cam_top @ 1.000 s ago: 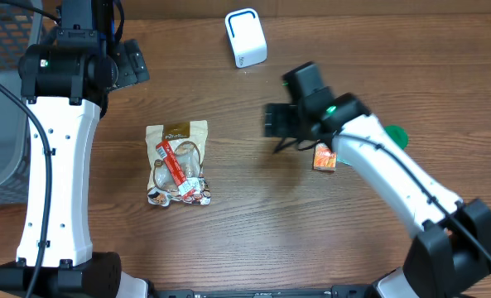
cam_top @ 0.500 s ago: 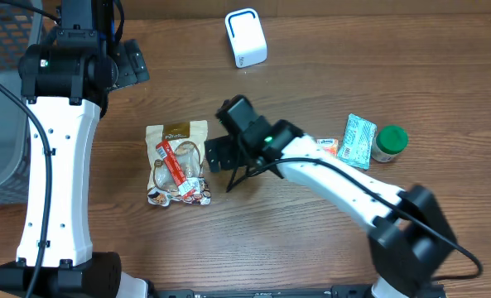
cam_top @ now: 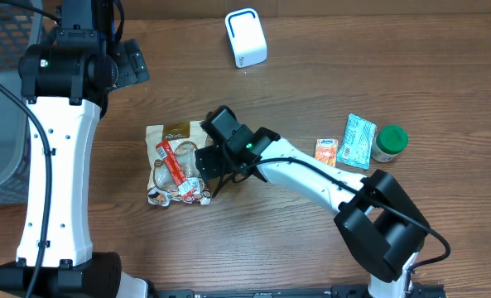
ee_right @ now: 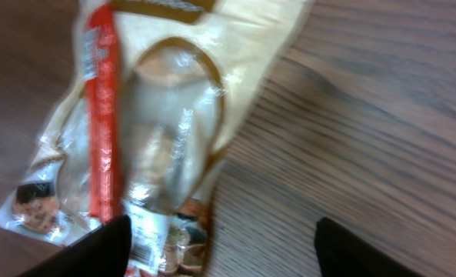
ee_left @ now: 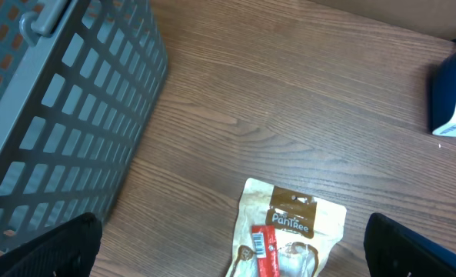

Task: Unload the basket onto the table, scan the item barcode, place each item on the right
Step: 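Release the Kleenex pack and move the right gripper left over the snack bag, then lower the right gripper and pinch the red strip on the snack bag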

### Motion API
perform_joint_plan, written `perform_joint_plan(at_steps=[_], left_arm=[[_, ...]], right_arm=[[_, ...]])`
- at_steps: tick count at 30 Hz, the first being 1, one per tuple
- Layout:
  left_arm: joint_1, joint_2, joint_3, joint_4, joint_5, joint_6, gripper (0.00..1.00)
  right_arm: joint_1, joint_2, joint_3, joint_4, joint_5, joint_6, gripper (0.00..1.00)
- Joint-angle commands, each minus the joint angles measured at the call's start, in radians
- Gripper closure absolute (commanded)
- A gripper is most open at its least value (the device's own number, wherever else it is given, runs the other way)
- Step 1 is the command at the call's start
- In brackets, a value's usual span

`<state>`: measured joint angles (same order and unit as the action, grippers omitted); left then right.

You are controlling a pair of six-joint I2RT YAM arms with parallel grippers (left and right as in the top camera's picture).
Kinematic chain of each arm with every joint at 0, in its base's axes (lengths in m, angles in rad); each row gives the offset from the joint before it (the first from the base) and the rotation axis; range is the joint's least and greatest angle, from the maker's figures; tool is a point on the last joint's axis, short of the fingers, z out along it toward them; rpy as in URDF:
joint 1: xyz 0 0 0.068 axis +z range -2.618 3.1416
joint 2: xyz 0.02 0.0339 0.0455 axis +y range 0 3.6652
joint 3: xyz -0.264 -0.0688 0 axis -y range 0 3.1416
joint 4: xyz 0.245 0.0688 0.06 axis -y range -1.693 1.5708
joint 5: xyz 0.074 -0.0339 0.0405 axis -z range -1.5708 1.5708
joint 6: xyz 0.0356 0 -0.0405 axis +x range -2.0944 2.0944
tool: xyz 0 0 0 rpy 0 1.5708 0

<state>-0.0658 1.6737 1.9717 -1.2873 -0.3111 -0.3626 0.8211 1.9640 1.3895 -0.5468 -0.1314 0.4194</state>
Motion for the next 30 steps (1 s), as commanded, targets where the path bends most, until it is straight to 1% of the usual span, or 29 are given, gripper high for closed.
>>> perform_joint_plan(at_steps=[1,3,5,6,7,18,24,26,27,30], left_arm=[[-0.006,-0.007,0.008,0.001,-0.010,0.011,0.00],[-0.006,-0.007,0.008,0.001,-0.010,0.011,0.00],[-0.006,-0.007,0.008,0.001,-0.010,0.011,0.00],[-0.006,-0.007,0.008,0.001,-0.010,0.011,0.00],[-0.006,-0.007,0.008,0.001,-0.010,0.011,0.00],[-0.006,-0.007,0.008,0.001,-0.010,0.011,0.00],[-0.006,-0.007,0.008,0.001,-0.010,0.011,0.00],[-0.006,-0.007,0.008,0.001,-0.010,0.011,0.00],[-0.006,-0.007,0.008,0.001,-0.010,0.011,0.00],[-0.006,-0.007,0.008,0.001,-0.010,0.011,0.00]], right_arm=[[0.033,0.002,0.010,0.026,-0.027,-0.009,0.37],[0.048,0.002,0.010,0.047,-0.027,-0.031,0.48],[0.063,0.002,0.010,0.063,-0.024,-0.047,0.56],[0.072,0.002,0.010,0.068,-0.023,-0.055,0.59],[0.079,0.002,0.010,0.070,-0.019,-0.057,0.60],[0.148,0.063,0.010,0.093,0.052,-0.063,0.60],[0.170,0.100,0.010,0.105,0.052,-0.080,0.61],[0.174,0.105,0.010,0.103,0.052,-0.080,0.66],[0.174,0.106,0.010,0.100,0.053,-0.080,0.69],[0.174,0.105,0.011,0.096,0.082,-0.080,0.87]])
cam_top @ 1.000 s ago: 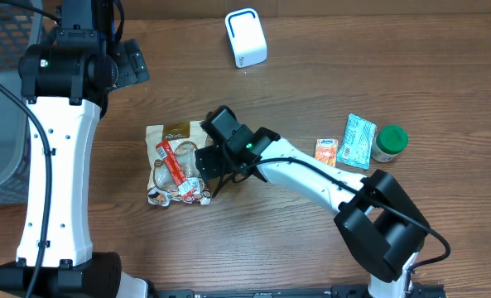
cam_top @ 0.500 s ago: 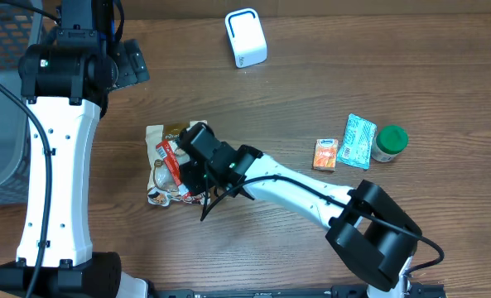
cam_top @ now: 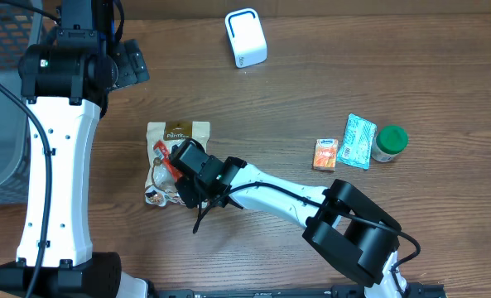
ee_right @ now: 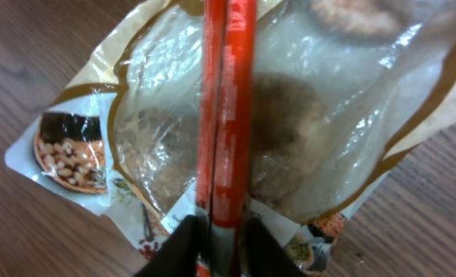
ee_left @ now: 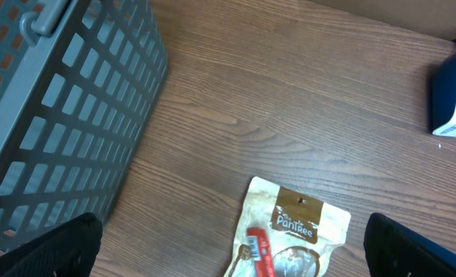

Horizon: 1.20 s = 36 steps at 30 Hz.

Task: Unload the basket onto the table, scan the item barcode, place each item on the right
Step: 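Lower the right gripper and pinch the red strip on the snack bag, then lift the red strip item and carry it to the white scanner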

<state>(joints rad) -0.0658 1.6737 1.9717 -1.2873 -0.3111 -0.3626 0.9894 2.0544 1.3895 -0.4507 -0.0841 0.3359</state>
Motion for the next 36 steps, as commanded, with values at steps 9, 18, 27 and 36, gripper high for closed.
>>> perform_joint_plan(at_steps=[9,18,27,36], left_arm=[[-0.006,-0.007,0.008,0.001,-0.010,0.011,0.00],[-0.006,-0.007,0.008,0.001,-0.010,0.011,0.00],[-0.006,-0.007,0.008,0.001,-0.010,0.011,0.00],[-0.006,-0.007,0.008,0.001,-0.010,0.011,0.00]], right_arm=[[-0.031,-0.113,0.027,-0.040,0.061,0.003,0.96],[-0.110,-0.217,0.027,-0.206,0.061,0.004,0.96],[-0.227,-0.215,0.025,-0.401,0.061,0.003,0.96],[-0.278,-0.214,0.026,-0.487,0.061,-0.153,0.96]])
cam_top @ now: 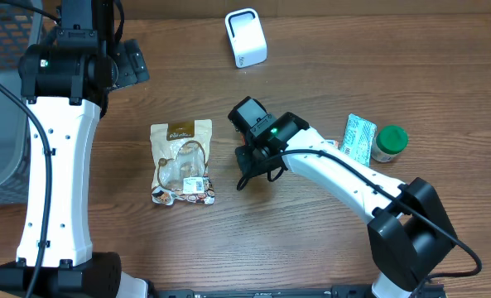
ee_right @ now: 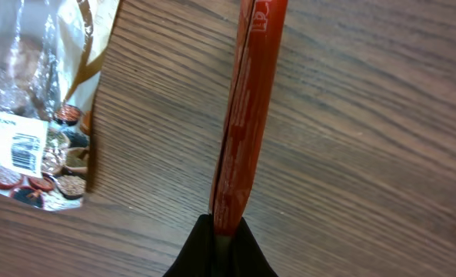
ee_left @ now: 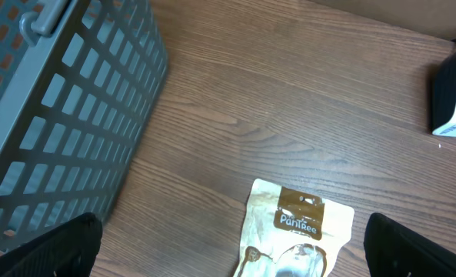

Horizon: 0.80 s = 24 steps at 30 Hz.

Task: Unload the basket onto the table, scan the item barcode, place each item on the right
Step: 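Lift the red strip item and carry it to the white scanner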

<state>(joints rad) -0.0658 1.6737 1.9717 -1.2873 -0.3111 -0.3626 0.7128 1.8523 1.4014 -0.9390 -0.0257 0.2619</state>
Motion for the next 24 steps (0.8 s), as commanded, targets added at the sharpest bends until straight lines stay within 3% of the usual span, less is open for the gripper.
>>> perform_joint_plan(at_steps=[1,7,15,21,24], left_arm=[[-0.006,-0.007,0.008,0.001,-0.010,0.011,0.00],[-0.006,-0.007,0.008,0.001,-0.010,0.011,0.00],[-0.006,-0.007,0.008,0.001,-0.010,0.011,0.00],[-0.006,-0.007,0.008,0.001,-0.010,0.011,0.00],[-0.006,-0.007,0.008,0.001,-0.010,0.011,0.00]], right_arm=[[-0.002,-0.015,0.022,0.001,0.003,-0.097,0.96],[-0.002,-0.038,0.164,-0.073,0.079,-0.163,0.96],[-0.002,-0.039,0.462,-0.263,0.105,-0.457,0.96],[-0.002,-0.038,0.548,-0.164,0.473,-0.616,0.96],[-0.003,-0.035,0.544,-0.108,0.493,-0.755,0.96]])
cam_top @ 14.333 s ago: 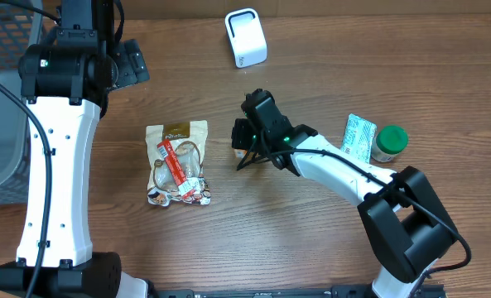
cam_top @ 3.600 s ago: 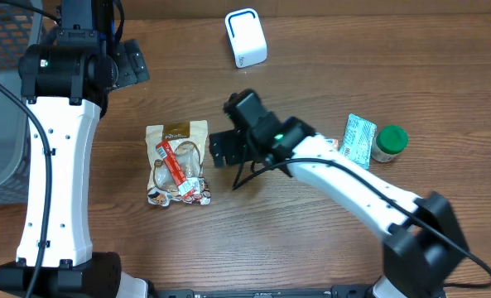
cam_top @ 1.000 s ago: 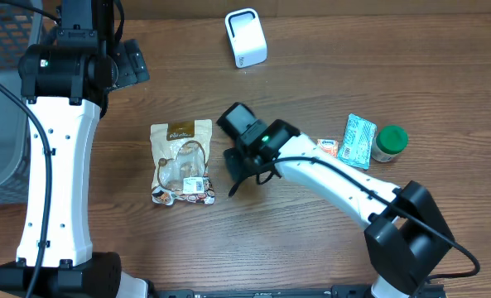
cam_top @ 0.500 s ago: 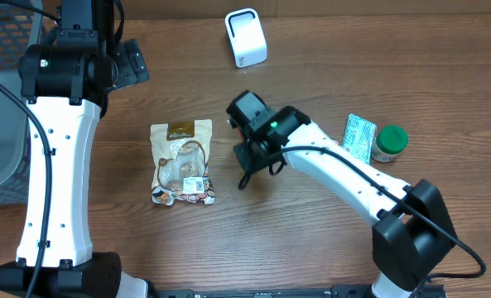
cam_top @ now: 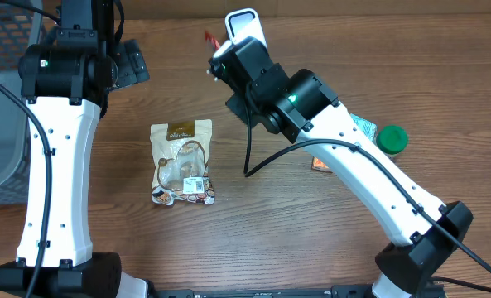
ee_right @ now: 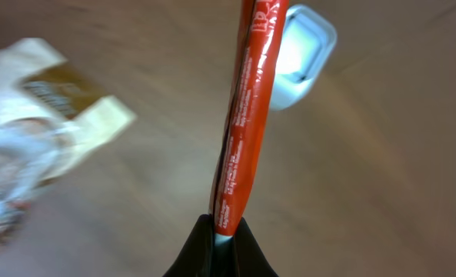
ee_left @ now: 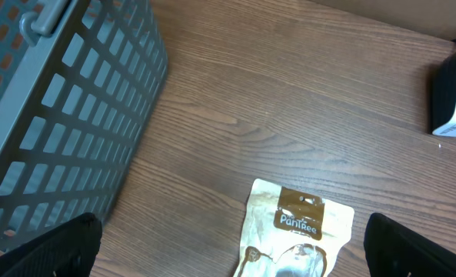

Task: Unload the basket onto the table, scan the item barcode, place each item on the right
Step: 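Lift the red strip item and carry it to the white scanner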

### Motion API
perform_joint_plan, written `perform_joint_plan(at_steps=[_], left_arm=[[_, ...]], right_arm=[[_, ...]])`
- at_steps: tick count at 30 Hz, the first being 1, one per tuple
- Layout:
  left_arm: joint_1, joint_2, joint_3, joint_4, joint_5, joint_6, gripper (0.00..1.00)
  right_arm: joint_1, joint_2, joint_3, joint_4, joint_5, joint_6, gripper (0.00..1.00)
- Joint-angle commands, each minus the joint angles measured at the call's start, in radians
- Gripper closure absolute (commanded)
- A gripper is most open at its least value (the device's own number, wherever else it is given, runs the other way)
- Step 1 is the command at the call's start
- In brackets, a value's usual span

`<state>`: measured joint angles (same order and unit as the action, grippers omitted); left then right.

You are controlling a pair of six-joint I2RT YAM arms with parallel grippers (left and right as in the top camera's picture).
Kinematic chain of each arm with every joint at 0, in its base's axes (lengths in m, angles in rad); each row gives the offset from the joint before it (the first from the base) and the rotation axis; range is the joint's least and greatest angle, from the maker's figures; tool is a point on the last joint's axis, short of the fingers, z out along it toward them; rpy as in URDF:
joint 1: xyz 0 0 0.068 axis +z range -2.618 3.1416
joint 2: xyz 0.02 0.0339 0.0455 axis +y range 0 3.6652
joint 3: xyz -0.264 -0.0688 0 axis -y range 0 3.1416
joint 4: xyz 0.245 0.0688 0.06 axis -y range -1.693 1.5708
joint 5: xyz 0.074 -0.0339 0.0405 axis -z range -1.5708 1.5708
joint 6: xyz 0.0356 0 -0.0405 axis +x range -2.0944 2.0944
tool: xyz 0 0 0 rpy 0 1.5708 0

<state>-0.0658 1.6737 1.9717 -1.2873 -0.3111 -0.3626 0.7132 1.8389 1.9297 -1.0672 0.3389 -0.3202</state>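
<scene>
My right gripper [ee_right: 224, 231] is shut on the lower end of a long red stick packet [ee_right: 251, 108], which stands upright out of it. The white barcode scanner [ee_right: 304, 54] lies just beyond the packet's top end. In the overhead view the raised right arm covers most of the scanner [cam_top: 243, 18], and the packet's red tip [cam_top: 209, 37] shows to its left. My left gripper [ee_left: 231, 258] hangs open and high over the back left of the table, holding nothing.
A beige snack pouch [cam_top: 181, 161] lies flat at centre left. A grey mesh basket [ee_left: 58, 100] stands at the far left. At the right are a teal packet [cam_top: 358, 136], a green-lidded jar [cam_top: 389, 141] and a small orange packet [cam_top: 320, 164].
My right gripper, still shut on the red stick packet, has moved from low over the table right of the pouch to up by the scanner at the back. The left arm is unchanged.
The red stick packet first lay on the snack pouch with my right gripper open over it. Then the gripper was shut on the packet on the pouch. Later it held the packet clear, right of the pouch, and now holds it by the scanner.
</scene>
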Motion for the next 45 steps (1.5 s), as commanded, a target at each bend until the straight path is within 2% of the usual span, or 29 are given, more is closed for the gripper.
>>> perform_joint_plan(at_steps=[1,5,18,28,33,38,45], left_arm=[[-0.006,-0.007,0.008,0.001,-0.010,0.011,0.00],[-0.006,-0.007,0.008,0.001,-0.010,0.011,0.00],[-0.006,-0.007,0.008,0.001,-0.010,0.011,0.00],[-0.006,-0.007,0.008,0.001,-0.010,0.011,0.00],[-0.006,-0.007,0.008,0.001,-0.010,0.011,0.00],[-0.006,-0.007,0.008,0.001,-0.010,0.011,0.00],[-0.006,-0.007,0.008,0.001,-0.010,0.011,0.00]], right_arm=[[-0.004,-0.019,0.015,0.034,0.128,-0.227,0.96],[-0.029,-0.007,0.014,0.103,0.132,-0.341,0.96],[-0.204,0.161,0.014,0.283,0.132,-0.344,0.96],[-0.209,0.330,0.014,0.540,0.179,-0.371,0.96],[-0.209,0.418,0.014,0.664,0.276,-0.444,0.96],[-0.210,0.499,0.014,0.705,0.326,-0.523,0.96],[-0.209,0.554,0.014,0.722,0.326,-0.523,0.96]])
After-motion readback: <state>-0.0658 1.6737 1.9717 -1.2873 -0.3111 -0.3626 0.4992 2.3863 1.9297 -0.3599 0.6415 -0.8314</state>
